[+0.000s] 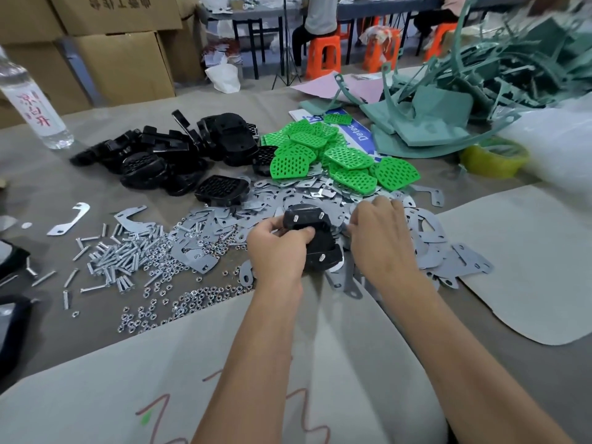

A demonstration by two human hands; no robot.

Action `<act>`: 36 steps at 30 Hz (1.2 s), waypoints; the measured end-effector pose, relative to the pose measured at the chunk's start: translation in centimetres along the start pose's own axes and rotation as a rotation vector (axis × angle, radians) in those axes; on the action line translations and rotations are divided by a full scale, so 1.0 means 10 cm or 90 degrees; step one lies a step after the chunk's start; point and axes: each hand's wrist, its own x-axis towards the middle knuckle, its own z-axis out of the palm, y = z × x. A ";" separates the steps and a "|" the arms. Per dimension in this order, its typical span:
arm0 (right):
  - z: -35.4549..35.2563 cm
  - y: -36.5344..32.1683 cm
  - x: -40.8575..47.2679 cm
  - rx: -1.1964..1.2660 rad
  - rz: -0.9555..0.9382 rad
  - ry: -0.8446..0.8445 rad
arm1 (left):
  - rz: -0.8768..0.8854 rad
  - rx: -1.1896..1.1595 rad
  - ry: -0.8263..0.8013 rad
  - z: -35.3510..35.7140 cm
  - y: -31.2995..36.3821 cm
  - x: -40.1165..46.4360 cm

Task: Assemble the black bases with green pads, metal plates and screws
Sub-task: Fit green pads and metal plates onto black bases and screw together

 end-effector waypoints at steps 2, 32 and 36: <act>0.02 0.01 0.00 0.028 0.024 0.021 | 0.003 0.002 0.001 -0.03 0.00 0.01; 0.13 -1.42 -0.03 0.955 -0.125 -0.216 | 0.206 0.030 0.122 -1.41 0.16 0.40; 0.30 -1.52 -0.13 0.857 -0.068 -0.098 | 0.218 0.050 0.160 -1.39 0.12 0.44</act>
